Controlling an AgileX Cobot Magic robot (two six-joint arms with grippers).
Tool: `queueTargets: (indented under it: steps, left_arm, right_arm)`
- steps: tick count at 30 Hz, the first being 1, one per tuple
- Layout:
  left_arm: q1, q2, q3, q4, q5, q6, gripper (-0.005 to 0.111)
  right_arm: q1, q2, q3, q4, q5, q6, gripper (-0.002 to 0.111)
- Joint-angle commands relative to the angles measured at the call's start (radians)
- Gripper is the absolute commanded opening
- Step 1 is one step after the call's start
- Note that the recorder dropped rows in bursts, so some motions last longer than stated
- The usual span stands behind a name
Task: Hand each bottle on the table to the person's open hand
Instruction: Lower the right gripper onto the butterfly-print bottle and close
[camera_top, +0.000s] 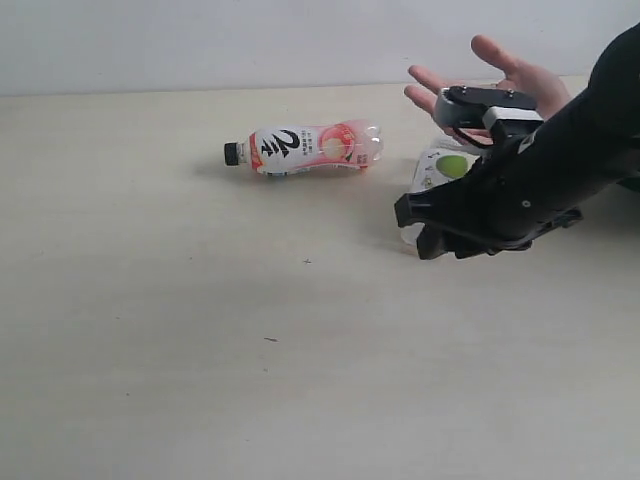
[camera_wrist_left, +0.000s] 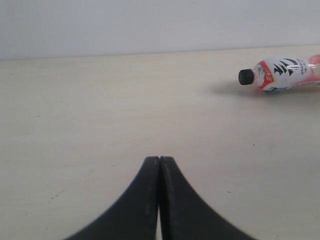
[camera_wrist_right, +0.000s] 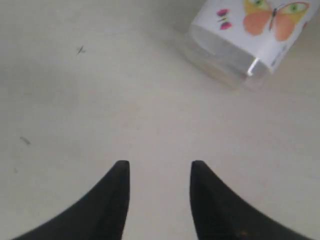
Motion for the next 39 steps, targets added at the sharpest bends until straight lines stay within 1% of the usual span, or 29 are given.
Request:
queueTargets:
  steps: [1,3,5,9,13,21,24,27,29,34,36,39]
  left_arm:
    - [0.002,-0.005,0.003,0.001,-0.006,-0.002,0.003]
    - [0.002,-0.005,0.003,0.001,-0.006,-0.002,0.003]
    - [0.002,-0.005,0.003,0.001,-0.006,-0.002,0.003]
    - [0.002,-0.005,0.003,0.001,-0.006,-0.002,0.003]
    - [0.002,-0.005,0.003,0.001,-0.006,-0.002,0.003]
    - [0.002,-0.005,0.003,0.001,-0.006,-0.002,0.003]
    - [0.002,-0.005,0.003,0.001,-0.006,-0.002,0.003]
    - [0.002,-0.005,0.003,0.001,-0.006,-0.002,0.003]
    - [0.002,-0.005,0.003,0.001,-0.006,-0.002,0.003]
    - [0.002,-0.005,0.003,0.001,-0.006,-0.002,0.003]
    - [0.002,-0.005,0.003,0.001,-0.006,-0.002,0.003]
    - [0.002,-0.005,0.003,0.001,-0.006,-0.002,0.003]
  right_arm:
    - [0.002,0.054,-0.008,-0.017,-0.146,0.097,0.057]
    - [0.002,0.054,-0.008,-0.017,-0.184,0.127,0.063]
    - [0.002,0.054,-0.008,-0.017,-0.215,0.171,0.065]
    - [0.002,0.056,-0.008,-0.017,-0.243,0.283,0.066]
    - [0.002,0.056,-0.008,-0.017,-0.288,0.347,0.066]
    - [0.002,0.056,-0.008,-0.022,-0.274,0.37,0.065]
    - [0.002,0.056,-0.008,-0.048,-0.297,0.393,0.065]
    - [0.002,0.056,-0.018,-0.146,-0.323,0.478,0.065]
    - [0.002,0.056,-0.047,-0.227,-0.271,0.539,0.065]
    - [0.021,0.056,-0.143,-0.487,0.008,0.73,0.063]
    - [0.047,0.056,-0.144,-0.634,0.038,0.86,0.063]
    - [0.102,0.061,-0.123,-0.888,0.002,1.133,0.064]
